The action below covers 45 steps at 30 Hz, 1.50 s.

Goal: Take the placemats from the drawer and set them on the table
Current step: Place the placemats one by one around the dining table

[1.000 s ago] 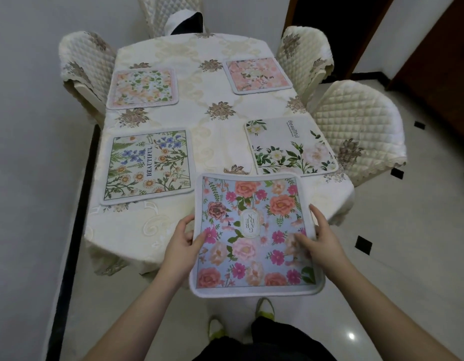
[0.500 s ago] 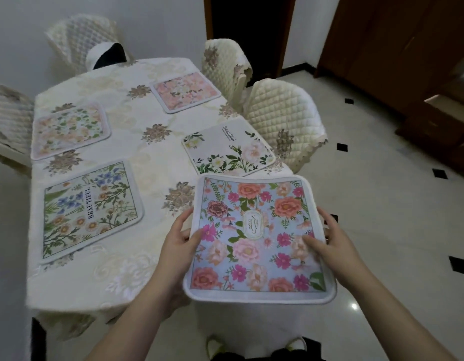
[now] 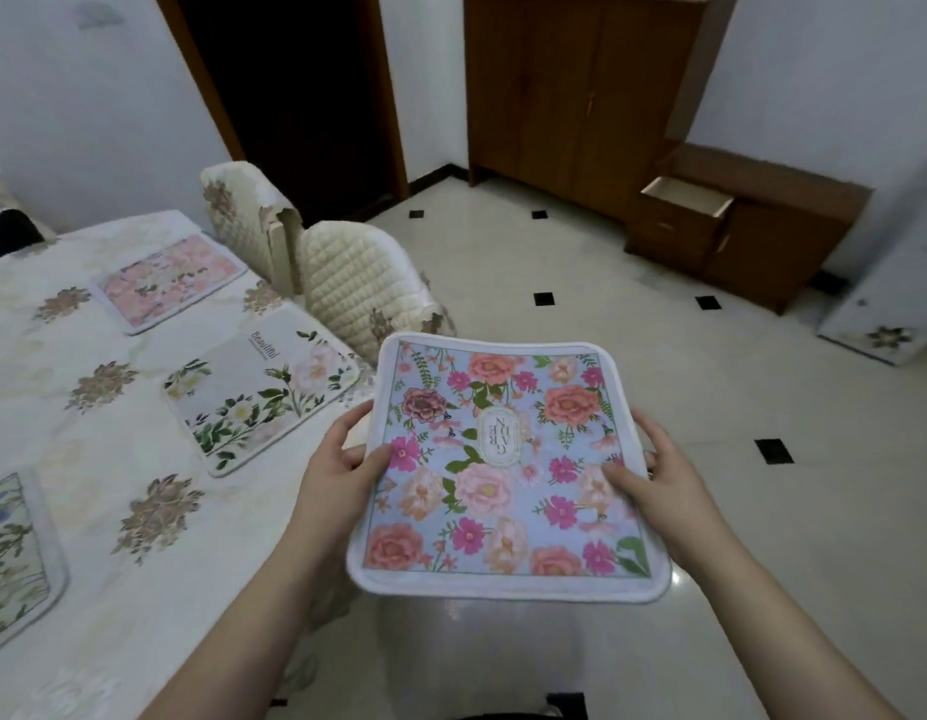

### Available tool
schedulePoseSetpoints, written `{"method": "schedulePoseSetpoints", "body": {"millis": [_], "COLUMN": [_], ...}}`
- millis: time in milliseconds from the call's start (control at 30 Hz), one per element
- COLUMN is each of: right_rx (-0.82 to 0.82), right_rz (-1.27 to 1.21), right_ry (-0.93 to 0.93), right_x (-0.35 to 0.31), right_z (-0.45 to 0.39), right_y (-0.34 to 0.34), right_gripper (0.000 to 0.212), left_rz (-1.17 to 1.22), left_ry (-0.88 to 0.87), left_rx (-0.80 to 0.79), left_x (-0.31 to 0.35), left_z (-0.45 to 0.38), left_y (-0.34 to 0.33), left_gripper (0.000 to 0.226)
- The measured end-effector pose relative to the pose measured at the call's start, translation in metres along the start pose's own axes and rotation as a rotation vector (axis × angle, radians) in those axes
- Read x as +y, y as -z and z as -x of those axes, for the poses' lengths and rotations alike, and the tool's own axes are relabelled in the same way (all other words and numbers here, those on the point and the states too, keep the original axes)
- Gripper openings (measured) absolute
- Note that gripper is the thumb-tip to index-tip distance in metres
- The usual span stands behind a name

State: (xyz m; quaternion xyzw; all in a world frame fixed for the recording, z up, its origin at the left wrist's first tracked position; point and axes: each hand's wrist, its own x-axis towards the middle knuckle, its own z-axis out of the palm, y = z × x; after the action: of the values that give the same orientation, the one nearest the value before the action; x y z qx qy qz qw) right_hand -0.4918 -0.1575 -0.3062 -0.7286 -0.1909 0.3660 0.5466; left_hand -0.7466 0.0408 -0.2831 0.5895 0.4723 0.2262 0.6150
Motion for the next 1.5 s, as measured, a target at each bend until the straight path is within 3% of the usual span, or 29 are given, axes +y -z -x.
{"method": "schedulePoseSetpoints", "body": {"millis": [467,867,1500], "right_rx": [0.152,0.187,0.189], "right_rz": [-0.048,0.002,-0.058], "right_ry": [-0.008,-0.051,0.008], "right_x": [0.002,-0.044,-0.145], "right_z": [-0.040,-0.148,-0.362], "right_y": [0.097,0.101,0.079], "right_gripper": [0.069,0.069,0.067], "left_rz": [-0.037,-0.002,-0.047], "left_ry": [-0.023,0.033,-0.021], "left_rx": [-0.101,-0.171,-0.177], "left_x": [0.037,0.066,0.173], "left_z": [-0.047,-0.178,-0.394], "left_y": [-0.115,-0.146,-0.158], "left_gripper": [0.055,0.055,0.056]}}
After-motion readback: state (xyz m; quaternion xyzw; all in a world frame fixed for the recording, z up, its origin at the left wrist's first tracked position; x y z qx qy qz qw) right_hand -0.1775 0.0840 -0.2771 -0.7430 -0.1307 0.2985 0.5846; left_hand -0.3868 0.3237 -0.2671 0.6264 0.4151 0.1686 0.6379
